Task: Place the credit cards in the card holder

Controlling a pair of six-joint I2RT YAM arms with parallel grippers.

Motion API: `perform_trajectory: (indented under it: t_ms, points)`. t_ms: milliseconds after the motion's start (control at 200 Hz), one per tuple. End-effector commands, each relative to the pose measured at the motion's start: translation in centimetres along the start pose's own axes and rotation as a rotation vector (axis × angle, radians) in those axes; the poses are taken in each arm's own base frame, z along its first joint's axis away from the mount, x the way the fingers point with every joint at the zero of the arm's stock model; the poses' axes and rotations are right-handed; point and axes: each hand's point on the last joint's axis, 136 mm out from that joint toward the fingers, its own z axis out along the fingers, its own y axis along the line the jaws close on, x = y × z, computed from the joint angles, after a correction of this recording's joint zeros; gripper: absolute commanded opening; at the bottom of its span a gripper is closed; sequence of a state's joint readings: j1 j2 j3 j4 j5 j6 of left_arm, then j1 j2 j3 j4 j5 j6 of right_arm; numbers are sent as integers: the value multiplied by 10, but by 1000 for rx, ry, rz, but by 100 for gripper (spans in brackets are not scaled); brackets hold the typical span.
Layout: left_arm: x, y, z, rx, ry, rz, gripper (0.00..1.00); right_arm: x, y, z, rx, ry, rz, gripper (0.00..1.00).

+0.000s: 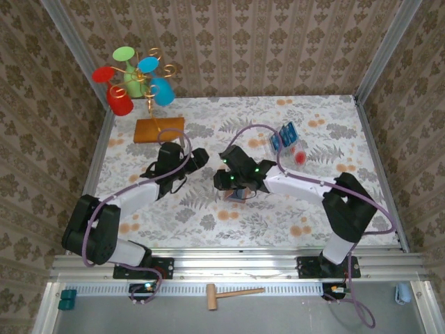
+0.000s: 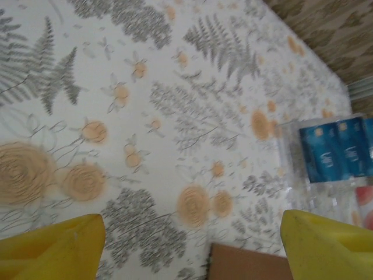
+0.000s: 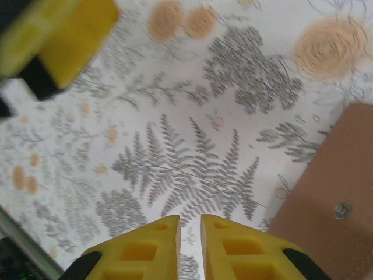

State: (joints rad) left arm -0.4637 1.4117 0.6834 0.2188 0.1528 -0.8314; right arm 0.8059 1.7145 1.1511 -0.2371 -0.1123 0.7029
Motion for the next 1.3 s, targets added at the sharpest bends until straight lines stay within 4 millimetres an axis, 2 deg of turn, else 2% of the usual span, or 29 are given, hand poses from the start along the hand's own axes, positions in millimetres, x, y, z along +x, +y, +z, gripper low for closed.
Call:
perform_trajectory:
  t_ms: [0,150,295,510,790,1075,1290]
  points:
    - [6,-3,-5,-20,76,82,80,13,-22,5,77,36,-5,16]
    - [8,-4,-5,-48,126,152,80,27,-45,1,126,40,1,14]
    - [9,-6,-4,-81,174,245,80,32,-61,-5,155,36,13,14]
    - [30,-17,1,-123,262,420,80,39,-86,-10,194,34,45,10]
    - [56,-29,28,-139,364,580,81,52,-114,5,227,76,81,7]
    - [71,-37,55,-161,418,700,81,49,-120,8,219,80,87,6]
    - [85,-28,67,-203,449,745,81,46,-117,5,207,77,86,7]
